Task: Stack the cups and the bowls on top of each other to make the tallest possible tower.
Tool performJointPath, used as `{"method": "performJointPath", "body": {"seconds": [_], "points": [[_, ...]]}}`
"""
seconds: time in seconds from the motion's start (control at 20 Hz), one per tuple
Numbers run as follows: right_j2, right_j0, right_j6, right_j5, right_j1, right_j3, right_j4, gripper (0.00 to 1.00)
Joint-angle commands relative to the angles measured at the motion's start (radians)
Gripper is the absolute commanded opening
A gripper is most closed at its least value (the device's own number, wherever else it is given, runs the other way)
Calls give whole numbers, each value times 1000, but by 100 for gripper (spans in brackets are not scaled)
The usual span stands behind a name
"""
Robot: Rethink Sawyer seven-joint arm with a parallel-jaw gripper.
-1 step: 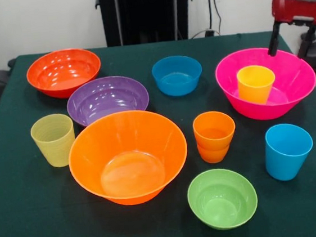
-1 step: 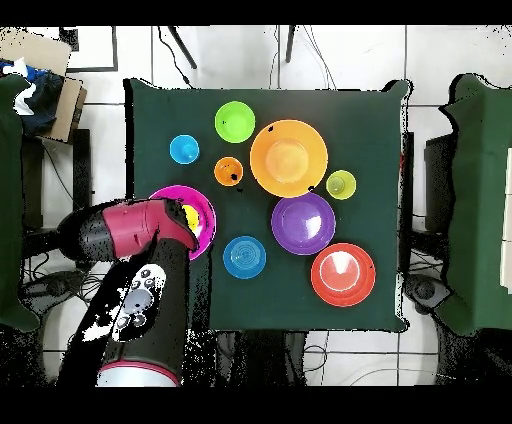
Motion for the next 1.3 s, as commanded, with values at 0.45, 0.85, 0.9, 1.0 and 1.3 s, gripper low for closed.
{"method": "performJointPath", "body": {"seconds": [0.45,0.85,0.9,1.0,1.3], "points": [[34,-61,68,-184,77,143,-79,100],[39,-120,9,-214,48,180,-111,100],[43,-131,3,-219,44,186,-119,100],[55,-159,-11,-225,32,198,-135,100],[91,-229,-47,-199,-5,203,-173,100]]}}
